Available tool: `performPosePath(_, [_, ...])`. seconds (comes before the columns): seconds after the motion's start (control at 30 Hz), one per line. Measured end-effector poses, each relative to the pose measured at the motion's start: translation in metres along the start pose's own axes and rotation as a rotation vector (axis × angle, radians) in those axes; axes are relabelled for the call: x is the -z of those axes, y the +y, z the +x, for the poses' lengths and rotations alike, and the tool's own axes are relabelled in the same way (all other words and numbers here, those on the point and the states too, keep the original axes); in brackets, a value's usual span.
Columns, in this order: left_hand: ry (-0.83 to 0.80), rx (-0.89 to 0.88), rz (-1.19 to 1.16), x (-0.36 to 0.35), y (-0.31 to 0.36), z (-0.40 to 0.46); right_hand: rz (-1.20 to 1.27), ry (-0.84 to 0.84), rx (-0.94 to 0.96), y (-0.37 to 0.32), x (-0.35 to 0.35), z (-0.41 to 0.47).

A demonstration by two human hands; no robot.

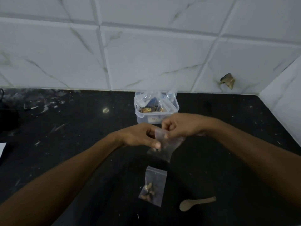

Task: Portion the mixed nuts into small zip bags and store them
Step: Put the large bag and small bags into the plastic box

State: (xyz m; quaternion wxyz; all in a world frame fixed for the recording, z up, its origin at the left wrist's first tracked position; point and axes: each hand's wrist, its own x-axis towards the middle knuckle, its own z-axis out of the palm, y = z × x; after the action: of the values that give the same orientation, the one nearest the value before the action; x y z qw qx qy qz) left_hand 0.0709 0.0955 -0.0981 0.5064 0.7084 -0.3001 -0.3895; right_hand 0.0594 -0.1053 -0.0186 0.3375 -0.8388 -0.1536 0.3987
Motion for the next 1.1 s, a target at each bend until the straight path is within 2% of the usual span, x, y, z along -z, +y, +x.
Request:
performPosePath(0.1, [0.186, -0.02, 0.075, 0.005, 0.0, 0.007, 0.15, 0.186, -0.001, -0.012, 0.02, 0.002])
performPosePath(0.17, [0.276, -0.048, -0.009, 0.01, 0.002, 0.011, 0.208, 0.244, -0.015, -0.013, 0.027, 0.006])
performPosePath(0.27, [0.315, -0.051, -0.08, 0.012, 0.002, 0.014, 0.098, 0.272, -0.015, -0.005, 0.022, 0.016])
performPosePath(0.37, [0.38, -0.024, 0.024, 0.015, -0.004, 0.021, 0.083, 0.377, 0.003, 0.003, 0.019, 0.028])
performPosePath(0.43, [0.575, -0.026, 0.06, 0.022, -0.009, 0.026, 0.169, 0.467, -0.014, 0.006, 0.028, 0.034])
performPosePath(0.5, [0.866, -0.026, 0.016, 0.034, -0.012, 0.026, 0.265, 0.597, -0.058, 0.007, 0.043, 0.039])
performPosePath(0.57, [1.091, 0.075, 0.043, 0.048, -0.015, 0.025, 0.333, 0.714, -0.094, 0.009, 0.057, 0.047])
performPosePath(0.6, [1.146, 0.154, 0.071, 0.055, -0.018, 0.025, 0.35, 0.759, -0.112, 0.01, 0.061, 0.052])
performPosePath(0.67, [1.167, 0.29, 0.085, 0.065, -0.026, 0.027, 0.34, 0.819, -0.166, 0.012, 0.064, 0.065])
performPosePath(0.73, [1.133, 0.355, -0.002, 0.069, -0.031, 0.03, 0.309, 0.851, -0.211, 0.015, 0.062, 0.079])
performPosePath(0.87, [1.078, 0.348, -0.191, 0.069, -0.034, 0.034, 0.251, 0.859, -0.252, 0.017, 0.056, 0.098])
performPosePath(1.1, [1.047, 0.359, -0.207, 0.069, -0.034, 0.039, 0.049, 0.765, -0.347, 0.01, 0.053, 0.098])
